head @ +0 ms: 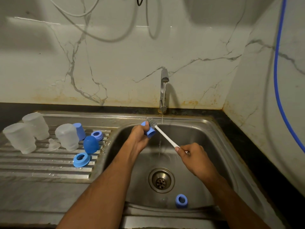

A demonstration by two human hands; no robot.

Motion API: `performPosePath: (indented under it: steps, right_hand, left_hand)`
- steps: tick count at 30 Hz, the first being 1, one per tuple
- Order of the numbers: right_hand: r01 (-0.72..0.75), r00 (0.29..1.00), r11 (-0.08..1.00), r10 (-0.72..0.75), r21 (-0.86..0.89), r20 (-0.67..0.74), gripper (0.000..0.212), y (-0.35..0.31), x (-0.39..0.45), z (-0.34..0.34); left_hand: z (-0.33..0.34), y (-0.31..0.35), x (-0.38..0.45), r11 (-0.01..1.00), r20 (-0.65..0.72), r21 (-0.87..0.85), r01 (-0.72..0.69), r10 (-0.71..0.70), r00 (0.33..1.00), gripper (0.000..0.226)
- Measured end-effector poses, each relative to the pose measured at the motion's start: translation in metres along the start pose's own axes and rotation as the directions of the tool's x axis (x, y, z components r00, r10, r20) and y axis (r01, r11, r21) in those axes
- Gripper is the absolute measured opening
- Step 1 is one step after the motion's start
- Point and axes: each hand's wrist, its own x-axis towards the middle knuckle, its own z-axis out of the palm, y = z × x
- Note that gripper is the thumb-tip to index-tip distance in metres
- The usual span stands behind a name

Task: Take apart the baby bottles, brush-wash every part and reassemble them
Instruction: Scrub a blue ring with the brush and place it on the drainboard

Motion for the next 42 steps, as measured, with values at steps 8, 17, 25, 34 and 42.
performPosePath:
  steps: [8,17,25,34,42]
  right_hand:
    - [-0.040,0.997,0.991,0.031,-0.124,-0.076,0.033,0.010,0.003,-0.014]
    - [-0.012,1.000,0.993,0.011,-0.121,-0.005,0.032,0.009,-0.005,-0.012]
    - [-0.016,0.999,0.999,0.015,-0.051,-0.034,0.033,-0.005,0.003,0.001]
    - [-0.017,1.000,0.999,0.017,-0.033,0.014,0.031,-0.004,-0.003,0.000]
    - [0.013,1.000,0.998,-0.013,-0.057,0.013,0.031,-0.007,-0.003,-0.002]
  left_hand:
    - [-0.009,0.007,0.007,0.997,-0.133,-0.069,-0.017,0.008,0.991,0.051]
    - [-0.005,0.001,0.006,1.000,-0.085,-0.004,0.020,-0.020,0.996,0.034]
    - [0.003,-0.013,0.001,0.986,-0.021,0.154,0.066,-0.064,0.998,0.039]
    - [0.000,-0.001,0.006,0.994,-0.082,0.107,0.020,-0.011,0.997,0.022]
    - [0.002,0.002,0.011,0.998,-0.136,0.051,-0.035,0.042,0.990,0.030]
